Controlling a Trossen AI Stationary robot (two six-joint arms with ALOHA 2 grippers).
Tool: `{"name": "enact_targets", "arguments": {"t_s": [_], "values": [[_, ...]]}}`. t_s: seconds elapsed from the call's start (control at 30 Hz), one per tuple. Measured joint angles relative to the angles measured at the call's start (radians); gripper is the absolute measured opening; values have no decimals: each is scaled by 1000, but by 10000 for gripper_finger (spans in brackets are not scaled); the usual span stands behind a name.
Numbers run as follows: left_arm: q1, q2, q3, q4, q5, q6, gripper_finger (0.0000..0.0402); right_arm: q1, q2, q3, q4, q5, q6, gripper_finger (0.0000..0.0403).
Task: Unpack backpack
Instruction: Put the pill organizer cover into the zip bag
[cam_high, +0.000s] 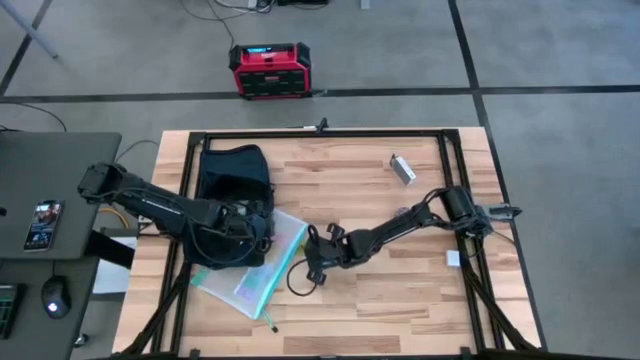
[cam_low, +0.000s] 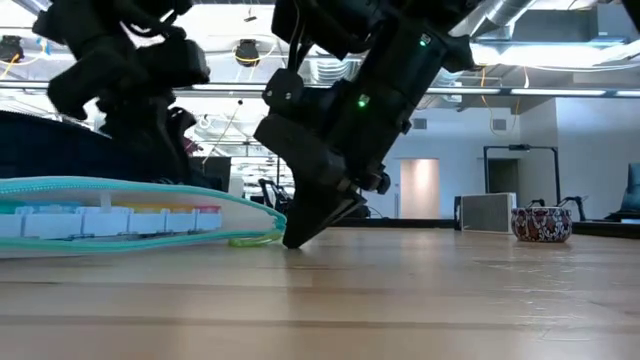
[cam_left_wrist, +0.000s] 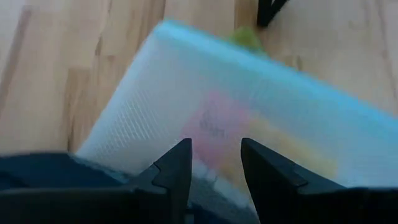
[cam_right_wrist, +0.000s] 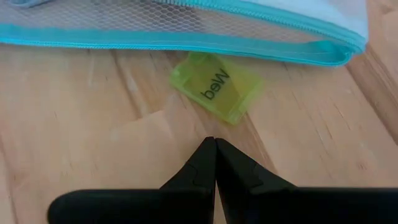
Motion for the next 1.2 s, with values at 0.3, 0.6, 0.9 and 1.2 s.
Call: {"name": "enact_targets", "arguments": {"t_s": [0.3, 0.6, 0.9, 1.2], "values": [[0, 0, -23, -11, 1, -12, 125, -63, -94, -2, -12, -146, 181, 79], [2, 0, -23, -16, 1, -5, 125, -109, -41, -2, 12, -204, 237, 202], [1, 0, -29, 2, 1, -54, 125, -144, -12, -3, 129, -276, 225, 219], [-4, -3, -104, 77, 21, -139, 125, -146, 40, 3, 230, -417, 268, 196]]}}
